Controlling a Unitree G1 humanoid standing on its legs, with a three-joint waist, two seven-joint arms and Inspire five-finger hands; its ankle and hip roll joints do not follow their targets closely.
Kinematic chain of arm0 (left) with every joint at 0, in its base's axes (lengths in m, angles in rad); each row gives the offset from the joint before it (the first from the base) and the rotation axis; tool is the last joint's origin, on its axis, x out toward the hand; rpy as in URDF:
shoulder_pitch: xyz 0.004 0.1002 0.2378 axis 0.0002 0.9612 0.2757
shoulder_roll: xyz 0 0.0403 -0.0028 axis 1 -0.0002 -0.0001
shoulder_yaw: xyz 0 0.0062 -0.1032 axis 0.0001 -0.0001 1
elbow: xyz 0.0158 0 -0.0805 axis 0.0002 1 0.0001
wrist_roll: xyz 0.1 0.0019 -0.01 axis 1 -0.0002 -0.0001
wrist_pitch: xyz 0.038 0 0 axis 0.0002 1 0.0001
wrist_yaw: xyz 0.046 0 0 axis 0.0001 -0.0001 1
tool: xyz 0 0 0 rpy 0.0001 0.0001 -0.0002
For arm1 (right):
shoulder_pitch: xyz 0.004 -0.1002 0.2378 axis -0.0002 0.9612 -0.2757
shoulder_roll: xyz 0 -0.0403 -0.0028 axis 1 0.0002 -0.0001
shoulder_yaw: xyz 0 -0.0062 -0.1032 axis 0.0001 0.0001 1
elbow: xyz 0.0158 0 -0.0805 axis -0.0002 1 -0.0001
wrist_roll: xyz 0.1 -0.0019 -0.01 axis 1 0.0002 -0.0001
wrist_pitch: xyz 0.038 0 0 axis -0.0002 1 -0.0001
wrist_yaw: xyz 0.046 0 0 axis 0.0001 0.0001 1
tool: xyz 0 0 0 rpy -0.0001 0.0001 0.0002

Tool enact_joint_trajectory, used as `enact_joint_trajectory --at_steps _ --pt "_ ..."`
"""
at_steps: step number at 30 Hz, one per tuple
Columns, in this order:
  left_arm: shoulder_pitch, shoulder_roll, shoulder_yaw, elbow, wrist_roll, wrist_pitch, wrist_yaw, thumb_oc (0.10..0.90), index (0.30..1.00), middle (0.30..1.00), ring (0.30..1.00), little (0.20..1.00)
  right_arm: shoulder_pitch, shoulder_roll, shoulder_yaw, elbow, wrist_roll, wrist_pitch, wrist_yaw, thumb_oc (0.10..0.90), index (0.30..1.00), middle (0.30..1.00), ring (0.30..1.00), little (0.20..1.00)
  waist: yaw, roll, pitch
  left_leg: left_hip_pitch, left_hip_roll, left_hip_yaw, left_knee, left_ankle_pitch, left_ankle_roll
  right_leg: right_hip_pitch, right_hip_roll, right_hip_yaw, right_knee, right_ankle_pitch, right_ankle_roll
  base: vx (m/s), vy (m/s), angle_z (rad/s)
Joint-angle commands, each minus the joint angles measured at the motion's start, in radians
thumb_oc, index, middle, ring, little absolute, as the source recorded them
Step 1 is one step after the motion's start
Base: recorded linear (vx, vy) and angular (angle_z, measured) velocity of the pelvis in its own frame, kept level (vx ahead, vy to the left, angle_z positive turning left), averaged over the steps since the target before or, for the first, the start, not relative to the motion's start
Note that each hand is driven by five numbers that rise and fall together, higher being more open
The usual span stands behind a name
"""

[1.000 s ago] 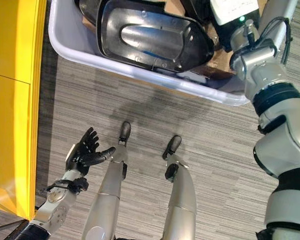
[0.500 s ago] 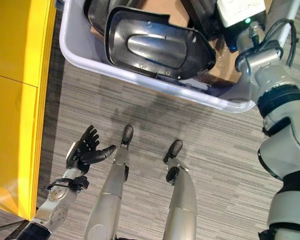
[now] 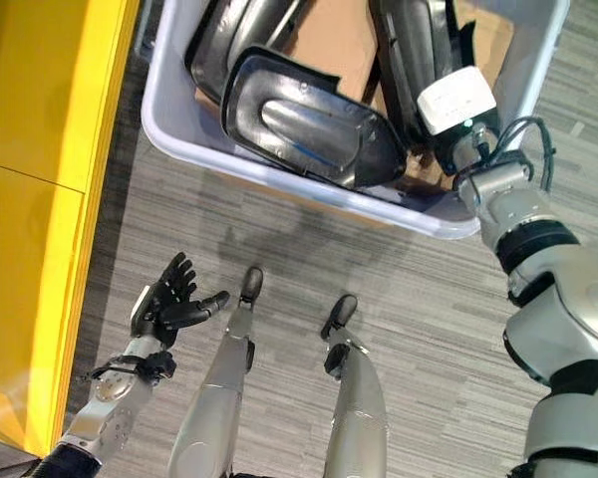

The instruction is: Move parts from the plastic box to the shelf.

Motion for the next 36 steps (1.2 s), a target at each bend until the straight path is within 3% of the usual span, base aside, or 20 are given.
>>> enact_joint_trajectory --at_steps 1,8,20,31,36 --pt "-0.004 0.026 -0.007 -0.045 0.030 -0.043 -0.013 0.900 1.000 1.000 1.000 1.000 -0.079 -0.103 -0.030 -0.056 0.040 0.036 -0.089 0.400 0.300 0.300 0.300 0.300 -0.018 -0.015 -0.006 0.117 0.057 0.001 -0.028 -0.063 -0.001 0.108 0.011 -0.002 -0.003 -0.101 0.085 0.00 0.000 0.00" --pt "0.006 0.032 0.013 -0.046 0.037 -0.031 -0.017 0.900 1.000 1.000 1.000 1.000 -0.050 -0.164 -0.110 -0.183 0.044 0.044 -0.121 0.400 0.300 0.300 0.300 0.300 -0.031 -0.031 -0.006 0.214 0.064 0.007 -0.056 -0.059 -0.002 0.219 0.021 -0.004 -0.050 -0.090 0.089 0.00 0.000 0.00" --pt "0.039 0.033 0.043 -0.040 0.058 -0.012 -0.037 0.900 1.000 1.000 1.000 1.000 0.113 -0.252 -0.307 -0.460 0.013 0.029 -0.159 0.400 0.300 0.300 0.300 0.300 -0.064 -0.045 -0.092 0.303 0.074 0.015 -0.115 -0.045 -0.001 0.318 0.027 -0.015 -0.135 -0.063 0.100 0.01 0.032 -0.02" --pt "0.097 0.022 0.095 -0.030 0.085 0.011 -0.055 0.900 1.000 1.000 1.000 1.000 0.444 -0.293 -0.587 -0.706 -0.026 -0.011 -0.149 0.400 0.300 0.300 0.300 0.300 -0.095 -0.037 -0.182 0.403 0.071 0.027 -0.174 -0.042 0.002 0.428 0.019 -0.021 -0.211 -0.042 0.116 0.03 0.047 0.03" --pt "0.106 0.022 0.097 -0.025 0.091 0.016 -0.062 0.900 1.000 1.000 1.000 1.000 0.517 -0.288 -0.647 -0.746 -0.032 -0.019 -0.141 0.400 0.300 0.300 0.300 0.300 -0.096 -0.038 -0.199 0.422 0.070 0.028 -0.181 -0.046 0.003 0.451 0.015 -0.024 -0.225 -0.038 0.120 0.02 0.025 0.01"
